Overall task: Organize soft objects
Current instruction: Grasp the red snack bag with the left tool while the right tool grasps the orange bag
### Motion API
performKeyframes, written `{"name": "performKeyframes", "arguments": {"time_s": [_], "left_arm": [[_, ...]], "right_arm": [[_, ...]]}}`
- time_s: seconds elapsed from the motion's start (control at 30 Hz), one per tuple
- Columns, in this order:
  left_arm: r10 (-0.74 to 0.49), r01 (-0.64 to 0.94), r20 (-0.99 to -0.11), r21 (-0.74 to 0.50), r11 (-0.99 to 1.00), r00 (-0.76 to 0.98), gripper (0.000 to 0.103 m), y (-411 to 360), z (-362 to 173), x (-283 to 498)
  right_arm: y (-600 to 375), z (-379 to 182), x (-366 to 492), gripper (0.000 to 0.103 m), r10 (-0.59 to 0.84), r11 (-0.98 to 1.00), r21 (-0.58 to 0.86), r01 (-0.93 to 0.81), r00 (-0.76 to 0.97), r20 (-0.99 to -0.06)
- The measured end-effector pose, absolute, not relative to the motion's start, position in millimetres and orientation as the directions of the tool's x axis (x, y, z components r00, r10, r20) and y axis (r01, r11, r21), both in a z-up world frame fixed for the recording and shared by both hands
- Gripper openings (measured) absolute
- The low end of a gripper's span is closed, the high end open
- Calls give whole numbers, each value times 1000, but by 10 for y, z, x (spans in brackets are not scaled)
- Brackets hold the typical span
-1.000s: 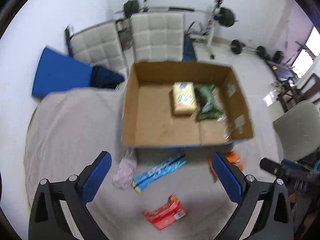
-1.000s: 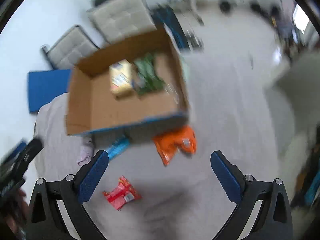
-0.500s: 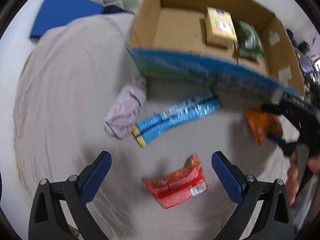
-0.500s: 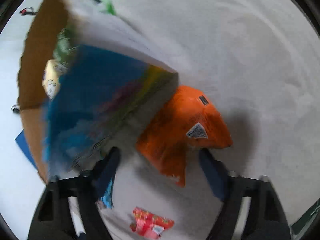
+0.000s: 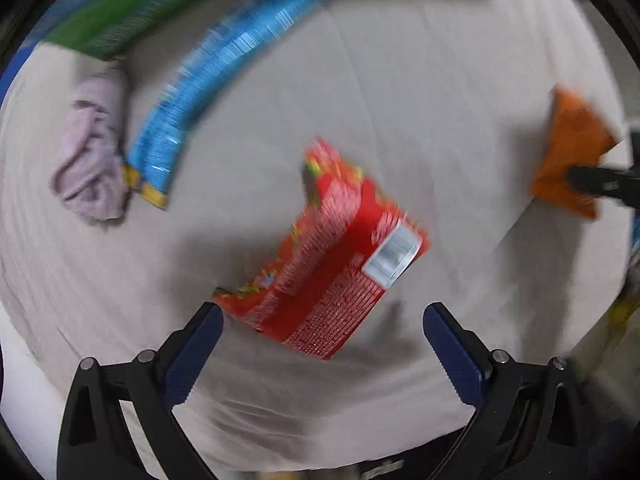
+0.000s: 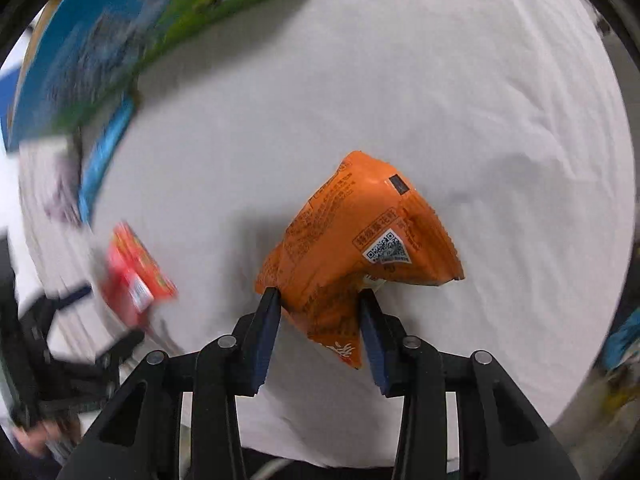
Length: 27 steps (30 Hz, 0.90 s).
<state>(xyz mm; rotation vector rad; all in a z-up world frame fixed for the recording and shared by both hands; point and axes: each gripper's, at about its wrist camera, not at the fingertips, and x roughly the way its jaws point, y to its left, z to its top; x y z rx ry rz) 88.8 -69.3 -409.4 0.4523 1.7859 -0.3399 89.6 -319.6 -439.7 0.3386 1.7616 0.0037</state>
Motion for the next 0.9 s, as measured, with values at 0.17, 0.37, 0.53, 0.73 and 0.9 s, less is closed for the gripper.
{"name": "performKeyframes", "arguments": {"time_s": [0.17, 0.37, 0.53, 0.73, 0.9], "left_arm": [[186, 434, -967, 94, 896, -175, 82, -740, -4221, 909], [-131, 36, -971, -141, 989, -197, 71, -577, -4027, 1037], [-215, -88, -954, -201, 976, -209, 70, -604, -4014, 1016], [-19, 160, -973, -58, 985, -232, 71, -1018, -4040, 1100], [51, 154, -976, 19, 988, -211, 72, -1156, -4206, 1141]], "right_arm": [[-3190, -4331, 719, 85, 226, 939, 189, 287, -103, -969], [-3383, -4350, 700, 86, 321, 857, 264, 442, -58, -945], [-3417, -4577, 965, 64, 266, 878, 192, 439, -114, -957], [-3092, -4499, 1185, 61, 207, 974, 187, 126, -179, -962], [-3230, -4373, 1148, 76, 198, 960, 171, 220, -105, -975]]}}
